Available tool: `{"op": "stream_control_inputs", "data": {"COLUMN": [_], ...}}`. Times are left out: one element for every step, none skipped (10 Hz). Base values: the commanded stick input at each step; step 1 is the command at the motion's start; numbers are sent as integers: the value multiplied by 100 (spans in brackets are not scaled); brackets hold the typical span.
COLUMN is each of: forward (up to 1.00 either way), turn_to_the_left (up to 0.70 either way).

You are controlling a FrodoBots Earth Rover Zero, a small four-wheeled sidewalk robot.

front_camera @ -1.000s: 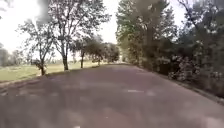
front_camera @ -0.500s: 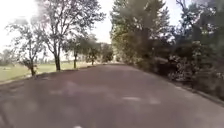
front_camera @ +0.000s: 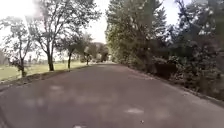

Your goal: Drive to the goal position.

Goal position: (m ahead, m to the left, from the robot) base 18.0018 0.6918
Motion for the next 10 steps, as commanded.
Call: {"op": "stream_control_inputs", "data": {"forward": [100,100,100,100,100,100,100,100,100,100], "turn_to_the_left": [-9,-8,-8,-8,-8,-8,-8,-8,-8,-7]}}
